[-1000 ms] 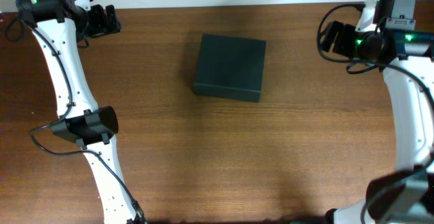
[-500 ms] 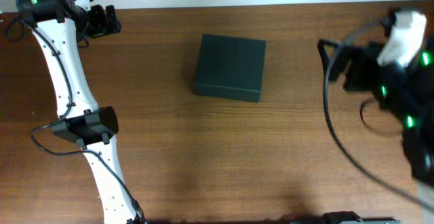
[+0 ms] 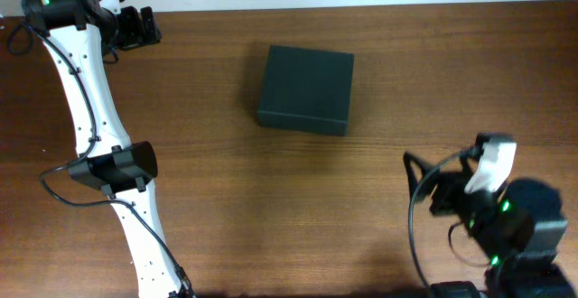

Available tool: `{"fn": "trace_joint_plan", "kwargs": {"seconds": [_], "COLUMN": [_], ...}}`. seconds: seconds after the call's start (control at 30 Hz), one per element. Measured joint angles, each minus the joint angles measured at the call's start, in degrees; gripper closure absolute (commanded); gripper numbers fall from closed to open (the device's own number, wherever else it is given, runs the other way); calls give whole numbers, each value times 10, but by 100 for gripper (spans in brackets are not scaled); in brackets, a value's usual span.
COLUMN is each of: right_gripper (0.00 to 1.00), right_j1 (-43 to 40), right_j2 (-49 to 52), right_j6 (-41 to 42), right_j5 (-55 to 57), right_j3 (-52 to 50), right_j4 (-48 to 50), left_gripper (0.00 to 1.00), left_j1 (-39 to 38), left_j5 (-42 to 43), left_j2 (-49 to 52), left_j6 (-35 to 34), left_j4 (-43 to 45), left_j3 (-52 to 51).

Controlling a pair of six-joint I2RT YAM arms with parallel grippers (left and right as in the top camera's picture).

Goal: Pack container

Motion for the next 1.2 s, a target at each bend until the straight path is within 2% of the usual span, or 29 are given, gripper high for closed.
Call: {"fn": "trace_joint_plan", "kwargs": {"seconds": [0.13,0.27,0.43,0.6,0.9,1.2], "right_gripper": [1,1,1,1,1,1], "right_j1": [0,-1,-16,-34,-57,-58], "right_j2": [-76,-143,-189,-224,-286,-291], "right_j6": [2,2,3,4,6,6], "right_j5": [0,0,0,9,93,116], "right_j3": [-96,-176,-214,-236,-309,-365], "right_j4": [24,91,170,176,185,190], "left_gripper": [1,0,0,0,0,0], "left_j1": [0,0,0,0,0,0], "left_j5": [0,0,0,0,0,0], "left_j2": [0,0,0,0,0,0], "left_j6": [0,0,0,0,0,0], "left_j4": [0,0,0,0,0,0], "left_j3": [0,0,0,0,0,0]}}
